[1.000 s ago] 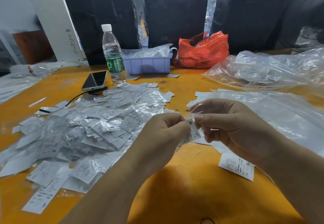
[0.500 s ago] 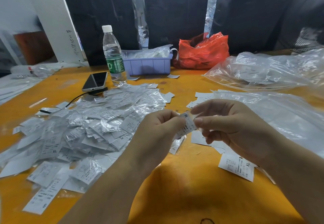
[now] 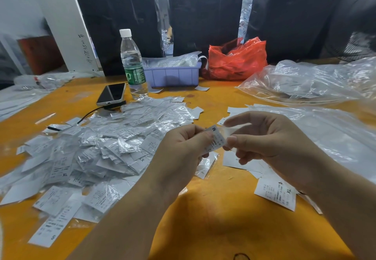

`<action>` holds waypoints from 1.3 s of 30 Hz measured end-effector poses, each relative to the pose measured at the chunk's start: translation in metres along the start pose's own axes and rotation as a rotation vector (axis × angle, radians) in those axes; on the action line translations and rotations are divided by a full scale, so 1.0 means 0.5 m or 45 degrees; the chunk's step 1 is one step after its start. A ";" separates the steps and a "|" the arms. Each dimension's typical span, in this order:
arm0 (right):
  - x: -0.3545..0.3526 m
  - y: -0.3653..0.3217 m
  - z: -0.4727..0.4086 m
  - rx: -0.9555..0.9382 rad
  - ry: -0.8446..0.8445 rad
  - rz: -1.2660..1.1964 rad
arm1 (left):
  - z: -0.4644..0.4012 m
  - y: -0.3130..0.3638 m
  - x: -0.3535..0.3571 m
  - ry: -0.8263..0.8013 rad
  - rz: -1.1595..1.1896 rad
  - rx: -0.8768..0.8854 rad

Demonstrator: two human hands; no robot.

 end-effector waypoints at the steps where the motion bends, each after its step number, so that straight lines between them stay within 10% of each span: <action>1: 0.000 -0.001 0.000 0.000 0.006 0.005 | 0.000 0.000 0.000 0.005 0.007 -0.003; 39: -0.004 -0.002 0.002 -0.123 0.115 0.080 | 0.002 -0.008 0.014 -0.207 -0.153 0.011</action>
Point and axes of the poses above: each hand's wrist, its own z-axis away from the middle knuckle, its own x-axis out of the palm, y = z × x, the point moved 5 cm from there along -z, towards the middle knuckle, and after that the axes turned 4 degrees about z, right-handed, at the moved point
